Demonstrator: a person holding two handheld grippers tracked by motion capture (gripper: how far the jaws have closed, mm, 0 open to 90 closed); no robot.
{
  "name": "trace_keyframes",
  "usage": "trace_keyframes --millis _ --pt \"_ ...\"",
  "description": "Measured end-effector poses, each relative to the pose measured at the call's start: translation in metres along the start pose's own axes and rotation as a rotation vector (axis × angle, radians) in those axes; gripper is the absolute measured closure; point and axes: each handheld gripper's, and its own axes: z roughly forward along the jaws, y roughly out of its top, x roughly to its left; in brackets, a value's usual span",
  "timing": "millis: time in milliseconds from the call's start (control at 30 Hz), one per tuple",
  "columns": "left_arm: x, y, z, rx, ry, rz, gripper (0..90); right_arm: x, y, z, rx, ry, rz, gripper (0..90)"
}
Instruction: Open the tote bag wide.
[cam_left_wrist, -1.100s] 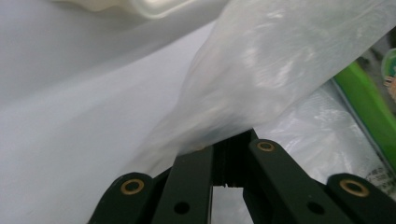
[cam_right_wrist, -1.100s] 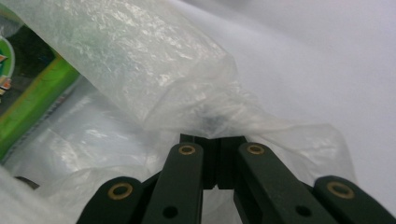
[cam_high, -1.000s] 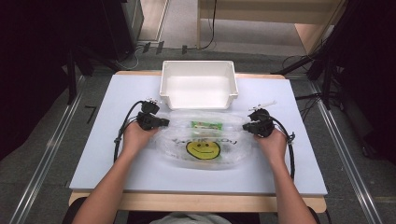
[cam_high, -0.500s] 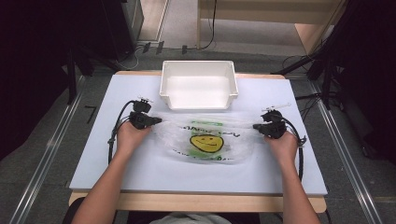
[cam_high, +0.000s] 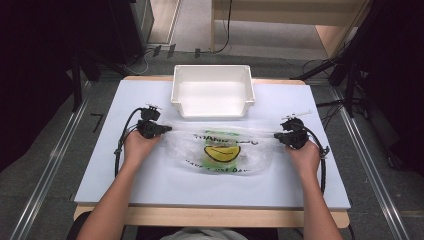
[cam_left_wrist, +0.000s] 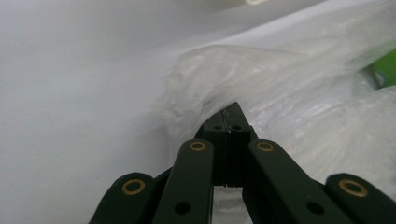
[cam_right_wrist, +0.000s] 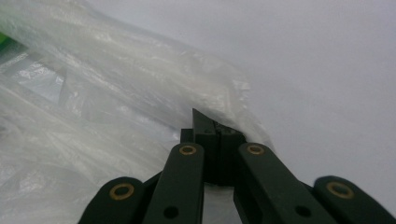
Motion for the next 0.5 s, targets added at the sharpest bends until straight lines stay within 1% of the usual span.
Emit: trace_keyframes --millis 33,67,100,133,167,233,333,367,433,467,500 --pt "-0.001 0.001 0.001 0.002 -0.012 0.0 90.0 0.0 0.0 0.0 -0.006 0.027 0.005 90.0" --pt "-0.001 0.001 0.001 0.002 -0.012 0.0 90.0 0.0 0.0 0.0 -0.006 0.027 0.005 90.0" --pt "-0.003 0.001 0.001 0.002 -0.021 0.006 90.0 0.0 0.001 0.0 -0.014 0.045 0.01 90.0" --pt "-0.008 0.002 0.002 0.001 -0.041 0.022 90.0 0.002 0.002 0.0 -0.021 0.053 0.003 90.0" --pt "-0.008 0.002 0.002 0.001 -0.041 0.022 90.0 0.002 0.002 0.0 -0.021 0.053 0.003 90.0" --pt "-0.015 0.004 0.002 0.002 -0.039 0.047 90.0 0.005 0.004 -0.001 -0.026 0.056 -0.01 90.0" --pt "-0.021 0.005 0.0 -0.003 -0.049 0.07 90.0 0.01 0.007 -0.002 -0.036 0.079 -0.024 90.0" --pt "-0.021 0.005 -0.001 -0.003 -0.052 0.073 90.0 0.01 0.007 -0.002 -0.036 0.079 -0.024 90.0" --pt "-0.021 0.006 -0.006 -0.017 -0.074 0.07 90.0 0.011 0.008 -0.005 -0.045 0.081 -0.033 90.0" --pt "-0.021 0.007 -0.012 -0.041 -0.098 0.069 89.7 0.012 0.009 -0.011 -0.058 0.087 -0.035 90.0" --pt "-0.021 0.007 -0.012 -0.041 -0.098 0.069 86.6 0.012 0.009 -0.011 -0.058 0.087 -0.035 90.0"
